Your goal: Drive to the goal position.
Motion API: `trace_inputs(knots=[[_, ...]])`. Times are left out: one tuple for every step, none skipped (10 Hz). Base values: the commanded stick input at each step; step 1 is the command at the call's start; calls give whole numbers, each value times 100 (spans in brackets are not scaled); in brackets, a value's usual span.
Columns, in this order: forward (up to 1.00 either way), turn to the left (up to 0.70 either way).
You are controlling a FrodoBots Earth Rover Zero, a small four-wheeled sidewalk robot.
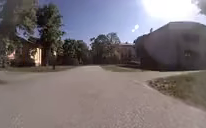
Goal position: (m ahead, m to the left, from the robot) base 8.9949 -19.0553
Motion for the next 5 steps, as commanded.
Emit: trace_inputs(knots=[[45, 0], [45, 0], [45, 0], [45, 0], [45, 0]])
